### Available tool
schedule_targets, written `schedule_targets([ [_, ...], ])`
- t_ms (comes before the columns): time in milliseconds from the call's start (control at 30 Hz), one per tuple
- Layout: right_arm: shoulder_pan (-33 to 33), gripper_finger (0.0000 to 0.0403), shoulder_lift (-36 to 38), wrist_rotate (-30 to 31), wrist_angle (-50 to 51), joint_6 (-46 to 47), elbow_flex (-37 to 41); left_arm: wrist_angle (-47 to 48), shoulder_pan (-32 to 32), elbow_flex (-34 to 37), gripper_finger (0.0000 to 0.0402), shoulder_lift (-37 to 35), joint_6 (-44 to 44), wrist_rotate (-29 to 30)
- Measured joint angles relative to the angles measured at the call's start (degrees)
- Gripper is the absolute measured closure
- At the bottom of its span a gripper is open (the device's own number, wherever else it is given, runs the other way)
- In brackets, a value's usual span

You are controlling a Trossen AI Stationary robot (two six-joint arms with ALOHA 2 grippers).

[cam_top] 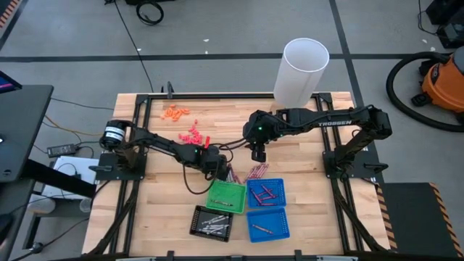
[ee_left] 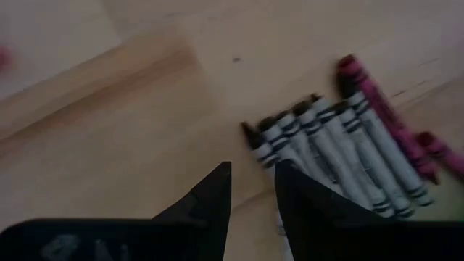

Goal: Sort crayons
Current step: Put the black crayon into the green bin

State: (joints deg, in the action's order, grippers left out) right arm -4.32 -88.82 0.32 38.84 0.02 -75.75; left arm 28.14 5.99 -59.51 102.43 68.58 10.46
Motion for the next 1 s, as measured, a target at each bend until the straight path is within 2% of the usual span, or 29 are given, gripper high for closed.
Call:
schedule_targets([
  [733, -0.2, 0.0235, 0.0, -1.5, 0.2, -0.2, 0.0, 8.1, -2.0, 0.0, 0.0286, 0.0, 0.8, -1.8],
  [1000, -0.3, 0.0235, 0.0, -1.5, 2.6, -1.1, 0.0, 8.3, -2.9, 0.0, 0.0286, -3.4, -7.1, -2.0],
])
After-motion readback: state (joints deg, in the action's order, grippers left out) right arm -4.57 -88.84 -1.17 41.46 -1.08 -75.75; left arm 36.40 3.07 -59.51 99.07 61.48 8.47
